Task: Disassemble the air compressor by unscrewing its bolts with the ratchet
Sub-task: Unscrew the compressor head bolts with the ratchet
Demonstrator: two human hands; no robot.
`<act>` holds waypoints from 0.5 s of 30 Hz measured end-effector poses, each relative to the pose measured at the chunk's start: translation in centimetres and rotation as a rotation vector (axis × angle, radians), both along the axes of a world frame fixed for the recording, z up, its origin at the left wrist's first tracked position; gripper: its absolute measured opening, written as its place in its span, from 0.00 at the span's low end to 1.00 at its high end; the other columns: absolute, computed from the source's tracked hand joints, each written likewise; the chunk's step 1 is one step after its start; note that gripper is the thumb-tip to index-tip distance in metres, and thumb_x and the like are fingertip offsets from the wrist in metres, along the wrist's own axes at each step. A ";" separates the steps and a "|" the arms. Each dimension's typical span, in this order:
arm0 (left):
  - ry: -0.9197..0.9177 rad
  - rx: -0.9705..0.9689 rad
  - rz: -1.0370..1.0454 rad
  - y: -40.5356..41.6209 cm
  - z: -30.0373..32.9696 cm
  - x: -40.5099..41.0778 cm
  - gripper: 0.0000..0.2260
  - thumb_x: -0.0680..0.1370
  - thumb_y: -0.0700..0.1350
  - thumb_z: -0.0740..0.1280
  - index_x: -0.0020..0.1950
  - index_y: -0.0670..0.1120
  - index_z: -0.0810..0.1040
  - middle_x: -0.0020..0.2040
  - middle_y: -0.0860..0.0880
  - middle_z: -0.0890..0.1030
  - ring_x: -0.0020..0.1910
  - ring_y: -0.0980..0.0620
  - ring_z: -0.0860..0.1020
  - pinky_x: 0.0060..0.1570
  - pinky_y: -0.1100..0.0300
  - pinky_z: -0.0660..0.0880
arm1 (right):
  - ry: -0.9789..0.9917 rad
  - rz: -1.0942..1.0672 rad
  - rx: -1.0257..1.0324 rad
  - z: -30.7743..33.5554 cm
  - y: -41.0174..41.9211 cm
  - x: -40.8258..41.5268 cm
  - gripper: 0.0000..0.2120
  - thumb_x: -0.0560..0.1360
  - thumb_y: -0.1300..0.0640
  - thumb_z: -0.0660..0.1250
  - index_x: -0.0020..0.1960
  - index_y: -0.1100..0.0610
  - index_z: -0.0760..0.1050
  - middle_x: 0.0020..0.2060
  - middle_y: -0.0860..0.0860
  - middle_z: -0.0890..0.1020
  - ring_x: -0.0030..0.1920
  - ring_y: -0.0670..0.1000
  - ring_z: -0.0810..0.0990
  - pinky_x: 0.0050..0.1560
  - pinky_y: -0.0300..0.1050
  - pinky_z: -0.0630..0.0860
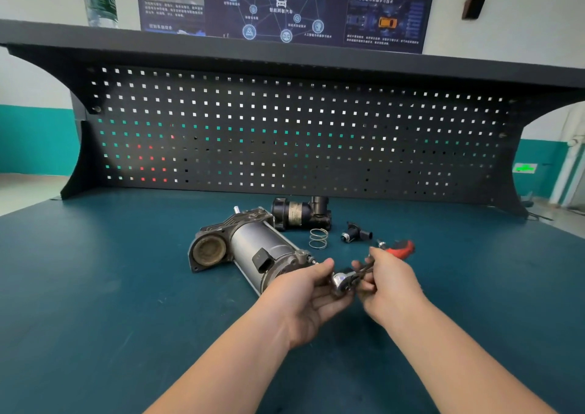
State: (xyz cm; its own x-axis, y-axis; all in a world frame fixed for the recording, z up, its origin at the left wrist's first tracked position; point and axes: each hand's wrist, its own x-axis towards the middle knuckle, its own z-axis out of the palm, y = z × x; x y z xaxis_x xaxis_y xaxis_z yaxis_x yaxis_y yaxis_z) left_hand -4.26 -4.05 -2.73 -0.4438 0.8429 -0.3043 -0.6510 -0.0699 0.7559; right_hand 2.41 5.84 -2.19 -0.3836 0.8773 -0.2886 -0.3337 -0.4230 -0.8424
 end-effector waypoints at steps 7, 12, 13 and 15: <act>-0.026 0.017 0.023 -0.1 0.3 0.2 0.06 0.75 0.37 0.68 0.46 0.34 0.77 0.38 0.38 0.82 0.35 0.45 0.81 0.31 0.55 0.81 | -0.244 -0.189 0.652 1.9 -0.9 -0.6 0.10 0.78 0.54 0.61 0.40 0.55 0.72 0.22 0.49 0.79 0.18 0.42 0.70 0.26 0.40 0.65; -0.068 0.058 0.020 -0.4 0.7 0.2 0.05 0.77 0.36 0.65 0.45 0.34 0.77 0.35 0.39 0.83 0.30 0.46 0.83 0.28 0.54 0.80 | -0.370 -0.207 1.180 2.8 -2.6 -1.0 0.12 0.77 0.49 0.62 0.38 0.54 0.69 0.26 0.50 0.79 0.27 0.46 0.75 0.29 0.40 0.69; -0.076 0.063 0.021 -0.5 0.8 0.3 0.05 0.78 0.36 0.64 0.46 0.34 0.77 0.34 0.39 0.83 0.30 0.45 0.82 0.27 0.54 0.79 | -0.355 -0.201 1.252 2.5 -2.7 -0.9 0.12 0.77 0.48 0.62 0.38 0.53 0.68 0.25 0.49 0.78 0.27 0.46 0.75 0.29 0.40 0.69; -0.084 0.063 0.029 -0.6 0.8 0.3 0.05 0.78 0.35 0.63 0.47 0.34 0.77 0.34 0.39 0.82 0.29 0.45 0.82 0.26 0.54 0.79 | -0.299 -0.152 1.352 2.1 -2.6 -0.5 0.11 0.77 0.48 0.63 0.39 0.51 0.68 0.26 0.48 0.79 0.26 0.46 0.75 0.28 0.38 0.68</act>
State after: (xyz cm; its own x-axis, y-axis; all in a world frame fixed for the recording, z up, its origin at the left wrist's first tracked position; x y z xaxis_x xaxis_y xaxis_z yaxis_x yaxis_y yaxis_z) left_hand -3.95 -4.65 -1.94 -0.4439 0.8484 -0.2885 -0.7088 -0.1354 0.6923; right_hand 1.89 3.27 -0.12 -0.3354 0.5658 0.7533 -0.0395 0.7904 -0.6113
